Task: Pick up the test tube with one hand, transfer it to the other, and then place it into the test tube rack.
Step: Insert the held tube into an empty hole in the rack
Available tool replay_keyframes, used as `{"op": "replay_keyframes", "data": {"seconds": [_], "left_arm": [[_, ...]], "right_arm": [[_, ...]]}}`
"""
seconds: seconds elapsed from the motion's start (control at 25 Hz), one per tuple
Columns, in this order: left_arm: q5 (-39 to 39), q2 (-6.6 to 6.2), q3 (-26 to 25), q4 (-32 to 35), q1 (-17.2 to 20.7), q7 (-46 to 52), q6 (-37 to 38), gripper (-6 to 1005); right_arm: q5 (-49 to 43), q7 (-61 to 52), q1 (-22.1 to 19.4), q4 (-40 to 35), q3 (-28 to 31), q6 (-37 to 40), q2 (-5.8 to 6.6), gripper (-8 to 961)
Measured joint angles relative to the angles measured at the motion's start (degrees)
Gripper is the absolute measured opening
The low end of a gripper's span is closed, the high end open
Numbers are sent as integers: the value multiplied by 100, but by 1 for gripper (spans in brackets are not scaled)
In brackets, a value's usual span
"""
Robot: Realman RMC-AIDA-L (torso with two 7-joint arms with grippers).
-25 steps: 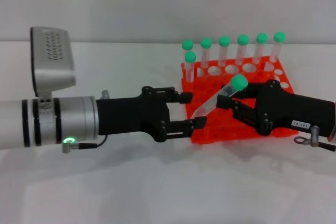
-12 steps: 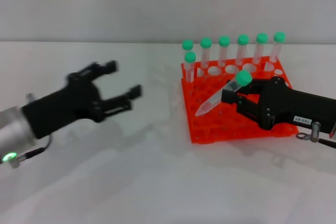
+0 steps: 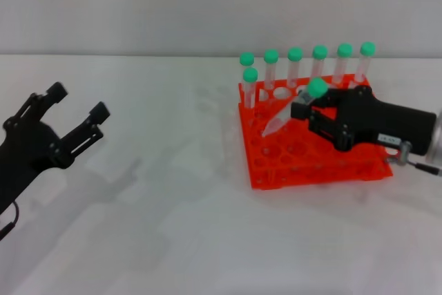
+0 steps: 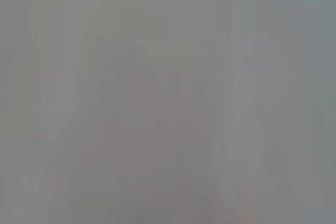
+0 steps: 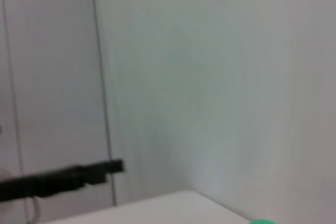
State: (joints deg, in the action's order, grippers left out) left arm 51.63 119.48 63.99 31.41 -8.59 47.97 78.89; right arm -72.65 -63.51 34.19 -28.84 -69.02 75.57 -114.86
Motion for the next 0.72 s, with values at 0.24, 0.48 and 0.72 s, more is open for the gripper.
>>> {"op": "replay_keyframes", "data": {"seconds": [0.24, 0.48, 0.72], "left_arm": [[-270, 5, -14, -407, 32, -323, 164, 890], [-486, 6, -18, -705, 23, -477, 174, 890], [-668, 5, -19, -827, 33, -544, 220, 889]], "right_arm": [[-198, -17, 400, -30, -141, -884, -18, 240], [-200, -47, 687, -44, -245, -1443, -50, 248], [-171, -59, 791, -64, -428, -1848, -61, 255]]}}
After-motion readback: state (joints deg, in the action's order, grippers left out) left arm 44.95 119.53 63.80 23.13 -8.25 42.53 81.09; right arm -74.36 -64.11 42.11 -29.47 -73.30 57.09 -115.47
